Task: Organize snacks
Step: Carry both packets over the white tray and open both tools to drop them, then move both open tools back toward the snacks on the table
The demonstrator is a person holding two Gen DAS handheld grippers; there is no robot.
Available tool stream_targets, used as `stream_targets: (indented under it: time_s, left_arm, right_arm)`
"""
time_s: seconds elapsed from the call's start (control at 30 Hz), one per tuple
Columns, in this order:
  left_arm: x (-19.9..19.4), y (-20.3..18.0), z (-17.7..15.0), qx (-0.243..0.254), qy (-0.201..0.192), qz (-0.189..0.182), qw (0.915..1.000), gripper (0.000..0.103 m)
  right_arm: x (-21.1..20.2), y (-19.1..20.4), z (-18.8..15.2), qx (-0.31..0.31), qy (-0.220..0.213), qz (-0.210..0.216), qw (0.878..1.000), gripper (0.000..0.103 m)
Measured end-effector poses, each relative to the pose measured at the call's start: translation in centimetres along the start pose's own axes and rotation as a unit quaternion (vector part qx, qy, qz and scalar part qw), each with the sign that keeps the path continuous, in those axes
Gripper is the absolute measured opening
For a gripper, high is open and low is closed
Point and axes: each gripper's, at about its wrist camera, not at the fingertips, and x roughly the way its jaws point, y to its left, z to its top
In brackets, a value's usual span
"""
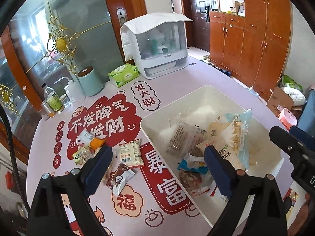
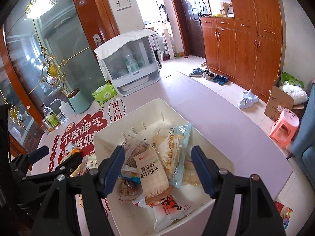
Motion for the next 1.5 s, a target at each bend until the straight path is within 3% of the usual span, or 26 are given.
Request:
stream_targets:
  time_s: [0.47,0.87,1.1,1.3,1.5]
  left_arm:
    - [-1.1,0.1,-1.7,0.001,-0.009,0.019,0.9998,0.094]
    - [-0.5,3.5,-6.2,-0.016,0.026,0.06,0.9977,0.094]
    - [0.2,9.8,-8.4,-0.061,0.052,0.11,0.9907,0.094]
    - [0.7,17.0,-8.3,-0.115,0.056,0.148,0.9808,0.094]
    - [3.9,22.8,-6.5,-0.134,0.063,0.149,0.9776,0.094]
  right_arm:
    - [0.1,1.1,-1.1,-0.015,0.014,0.007,1.0,0.071]
    - [1.5,3.8,-2.5,-0.053,0.047,0.024,0.997,0.071]
    - [2.7,7.7,-3.1,-0.1,0.067,0.052,0.991,0.071]
    - [4.4,12.1,-2.5,-0.139,0.087,0.088,0.982,0.071]
    - [7.8,17.6,-0.3,-0.178,0.118,0.132,0.968,0.071]
